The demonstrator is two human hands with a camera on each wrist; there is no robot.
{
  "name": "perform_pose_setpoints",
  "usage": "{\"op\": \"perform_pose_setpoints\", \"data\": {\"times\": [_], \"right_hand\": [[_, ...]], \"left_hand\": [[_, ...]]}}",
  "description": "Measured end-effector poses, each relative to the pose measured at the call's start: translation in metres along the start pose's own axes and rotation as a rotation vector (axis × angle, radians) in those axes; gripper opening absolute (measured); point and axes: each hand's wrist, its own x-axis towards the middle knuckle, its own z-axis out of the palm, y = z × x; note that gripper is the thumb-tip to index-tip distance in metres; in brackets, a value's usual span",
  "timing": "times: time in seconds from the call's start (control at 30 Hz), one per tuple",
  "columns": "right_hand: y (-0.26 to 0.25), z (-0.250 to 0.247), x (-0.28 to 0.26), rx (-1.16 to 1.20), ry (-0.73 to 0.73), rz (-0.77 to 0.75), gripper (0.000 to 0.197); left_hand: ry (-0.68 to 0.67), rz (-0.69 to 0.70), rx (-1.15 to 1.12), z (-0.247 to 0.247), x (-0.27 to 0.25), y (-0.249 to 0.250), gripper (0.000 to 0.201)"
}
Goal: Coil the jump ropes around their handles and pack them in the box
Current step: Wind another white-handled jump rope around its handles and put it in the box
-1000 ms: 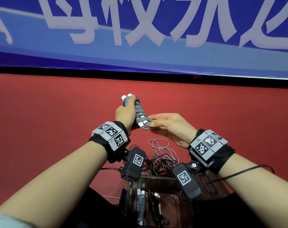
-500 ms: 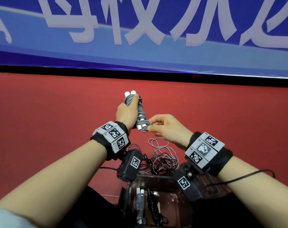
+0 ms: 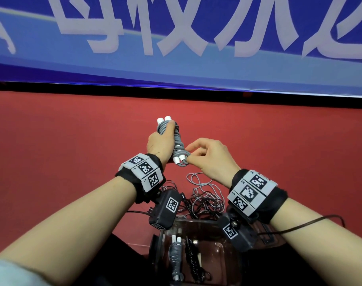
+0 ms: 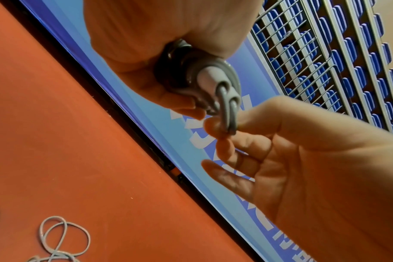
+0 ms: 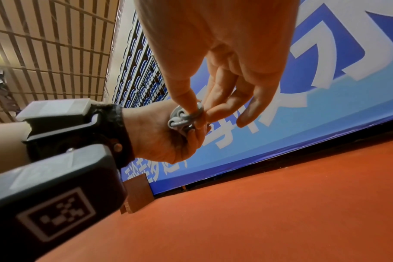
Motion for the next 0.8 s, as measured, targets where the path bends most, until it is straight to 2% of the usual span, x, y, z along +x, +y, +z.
{"op": "perform_pose_setpoints", "data": {"times": [0.17, 0.37, 0.47, 0.6, 0.67, 0.8], "right_hand": [[0.001, -0.004, 0.005, 0.021, 0.032, 0.022, 0.008], [0.003, -0.009, 0.01, 0.245, -0.053, 0.127, 0.013], [0.001, -0.012, 0.009, 0.402, -0.121, 0.159, 0.015], [0.004, -0.014, 0.007, 0.543, -0.201, 0.271, 0.011], [0.006, -0.013, 0.006, 0.519, -0.206, 0.308, 0.009], [0.008, -0.015, 0.009, 0.304, -0.097, 0.18, 0.016]], "left_hand": [[0.007, 0.073, 0.005, -0.001, 0.003, 0.002, 0.086], [-0.062, 0.12, -0.034, 0.0, 0.003, 0.003, 0.062], [-0.122, 0.128, -0.079, 0.001, 0.001, 0.006, 0.04], [-0.205, 0.175, -0.102, 0.001, -0.005, 0.009, 0.033], [-0.218, 0.203, -0.081, 0.002, -0.008, 0.01, 0.03], [-0.212, 0.167, -0.122, 0.004, -0.011, 0.011, 0.029]]}}
